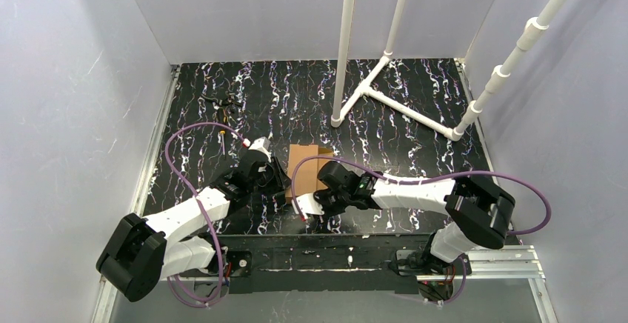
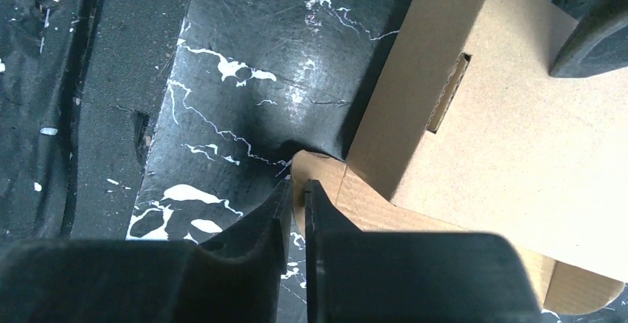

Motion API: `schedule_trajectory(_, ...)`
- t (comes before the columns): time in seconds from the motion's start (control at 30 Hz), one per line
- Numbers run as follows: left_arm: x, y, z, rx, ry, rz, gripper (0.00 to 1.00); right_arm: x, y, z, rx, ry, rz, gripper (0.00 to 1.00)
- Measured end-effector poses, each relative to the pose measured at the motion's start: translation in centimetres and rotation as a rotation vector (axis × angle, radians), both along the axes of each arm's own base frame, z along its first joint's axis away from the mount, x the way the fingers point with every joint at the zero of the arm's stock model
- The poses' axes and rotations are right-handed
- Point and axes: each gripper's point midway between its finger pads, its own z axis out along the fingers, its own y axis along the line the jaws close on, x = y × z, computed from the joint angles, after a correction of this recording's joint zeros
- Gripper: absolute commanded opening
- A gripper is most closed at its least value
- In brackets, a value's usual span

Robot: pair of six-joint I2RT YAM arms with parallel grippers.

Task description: Fold the paper box

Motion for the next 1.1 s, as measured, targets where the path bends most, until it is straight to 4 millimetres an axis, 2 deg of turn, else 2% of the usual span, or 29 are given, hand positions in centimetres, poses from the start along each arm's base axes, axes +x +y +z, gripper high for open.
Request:
schedule_trajectory(0.17, 0.1, 0.0, 0.0, 0.001, -0.003, 0.003, 0.29, 0.4, 0.2, 0.3, 0.007, -0.010, -0.024, 0.08)
schedule_trajectory(0.47, 0.2, 0.2, 0.0, 0.001, -0.003, 0.009, 0.29, 2.1, 0.1, 1.5, 0.043, -0.021, -0.088, 0.02)
schedule_trajectory(1.1, 0.4, 0.2, -0.1, -0.002, -0.002, 0.012, 0.28, 3.3, -0.2, 1.7, 0.063, 0.015, -0.178, 0.01)
